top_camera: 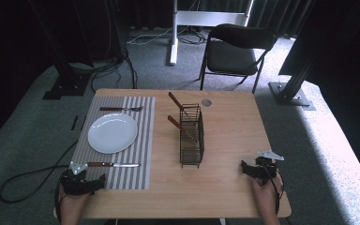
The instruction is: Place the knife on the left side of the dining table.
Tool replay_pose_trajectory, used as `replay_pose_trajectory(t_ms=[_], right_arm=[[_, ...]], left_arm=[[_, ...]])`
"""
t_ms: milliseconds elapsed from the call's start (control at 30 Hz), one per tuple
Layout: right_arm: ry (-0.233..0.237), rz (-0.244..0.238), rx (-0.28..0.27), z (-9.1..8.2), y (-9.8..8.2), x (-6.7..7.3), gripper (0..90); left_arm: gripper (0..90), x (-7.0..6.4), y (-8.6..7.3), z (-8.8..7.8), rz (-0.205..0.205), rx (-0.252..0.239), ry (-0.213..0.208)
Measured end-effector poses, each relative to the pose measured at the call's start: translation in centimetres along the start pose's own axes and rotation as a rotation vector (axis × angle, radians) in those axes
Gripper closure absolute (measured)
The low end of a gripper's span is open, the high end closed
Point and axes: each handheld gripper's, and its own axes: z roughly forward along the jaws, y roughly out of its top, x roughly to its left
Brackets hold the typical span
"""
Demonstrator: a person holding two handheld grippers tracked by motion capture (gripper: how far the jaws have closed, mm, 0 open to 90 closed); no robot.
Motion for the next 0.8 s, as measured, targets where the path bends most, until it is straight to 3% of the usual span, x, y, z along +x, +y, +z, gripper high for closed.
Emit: replay_pose_trajectory(t_ms=[200,300,400,600,800], right_arm=[[0.0,0.0,0.0,0.0,0.0,0.0,12.1],[0.0,0.0,0.0,0.0,0.0,0.0,12.1],[0.0,0.0,0.0,0.0,0.0,0.0,12.1],[0.0,0.0,0.0,0.0,0.0,0.0,12.1],[0.0,0.0,0.0,0.0,0.0,0.0,12.1]], left_arm=[[0.0,0.6,-0.8,-0.6,-0.013,-0.036,0.045],[0.0,1.0,-1.0,-0.6,-0.022,-0.02,0.046],[0.0,1.0,-1.3,-0.6,-0.005,-0.01,0.068],[0.0,1.5,-1.6,-0.5,-0.047,-0.007,0.043],[0.0,1.5,-1.6,-0.5,-0.049,-0.005,0.041]])
